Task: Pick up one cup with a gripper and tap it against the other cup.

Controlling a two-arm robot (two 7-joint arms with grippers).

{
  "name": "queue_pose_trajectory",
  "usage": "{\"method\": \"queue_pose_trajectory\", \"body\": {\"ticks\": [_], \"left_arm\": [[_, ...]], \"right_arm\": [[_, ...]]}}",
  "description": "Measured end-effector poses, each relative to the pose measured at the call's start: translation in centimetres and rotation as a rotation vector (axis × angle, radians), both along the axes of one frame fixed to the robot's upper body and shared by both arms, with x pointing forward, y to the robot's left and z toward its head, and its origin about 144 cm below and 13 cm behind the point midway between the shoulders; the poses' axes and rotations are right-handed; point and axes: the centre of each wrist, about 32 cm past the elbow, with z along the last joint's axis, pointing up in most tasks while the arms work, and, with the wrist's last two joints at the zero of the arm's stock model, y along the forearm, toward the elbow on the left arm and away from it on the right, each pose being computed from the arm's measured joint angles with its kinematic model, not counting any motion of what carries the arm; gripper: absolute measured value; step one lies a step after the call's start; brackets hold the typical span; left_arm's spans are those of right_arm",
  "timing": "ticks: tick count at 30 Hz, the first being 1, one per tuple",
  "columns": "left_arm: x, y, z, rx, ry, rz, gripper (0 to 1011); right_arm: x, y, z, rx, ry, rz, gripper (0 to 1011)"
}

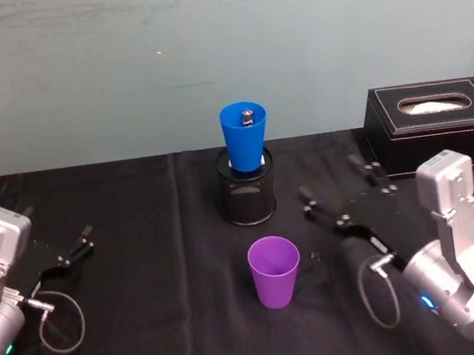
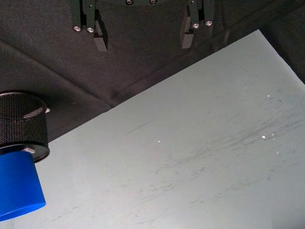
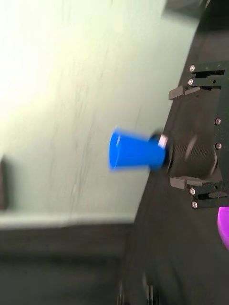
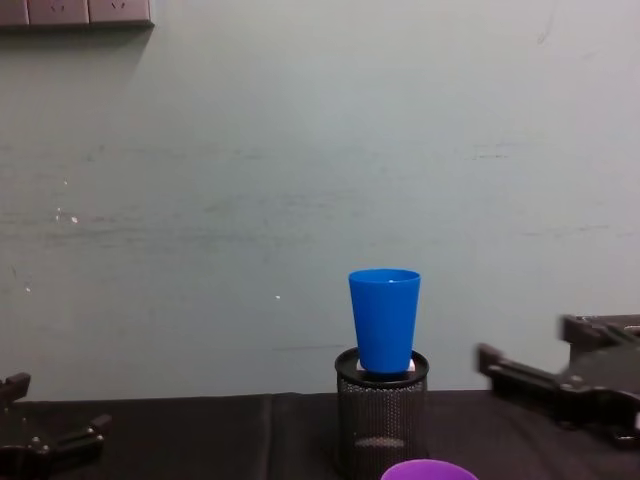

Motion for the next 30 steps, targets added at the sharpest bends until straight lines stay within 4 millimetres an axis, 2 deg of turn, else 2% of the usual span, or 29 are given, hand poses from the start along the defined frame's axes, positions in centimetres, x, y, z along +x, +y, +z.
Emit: {"method": "queue_pose_trajectory", "body": {"ticks": [5, 9, 15, 30], "left_arm": [[0.0, 0.0, 0.0, 0.000, 0.000, 0.000, 1000], [0.0, 0.0, 0.0, 0.000, 0.000, 0.000, 1000], [0.0, 0.0, 0.0, 0.000, 0.000, 0.000, 1000], [0.0, 0.0, 0.0, 0.000, 0.000, 0.000, 1000]], "right_arm": [[-0.8, 0.4, -1.3, -0.039, 0.065, -0.225, 1003], [-0.9, 0.7, -2.5, -0.075, 0.102, -0.301, 1003], [-0.8, 0.8, -3.3, -0.125, 0.075, -0.324, 1003], [-0.8, 0.9, -3.2, -0.120, 0.082, -0.325, 1003]]}}
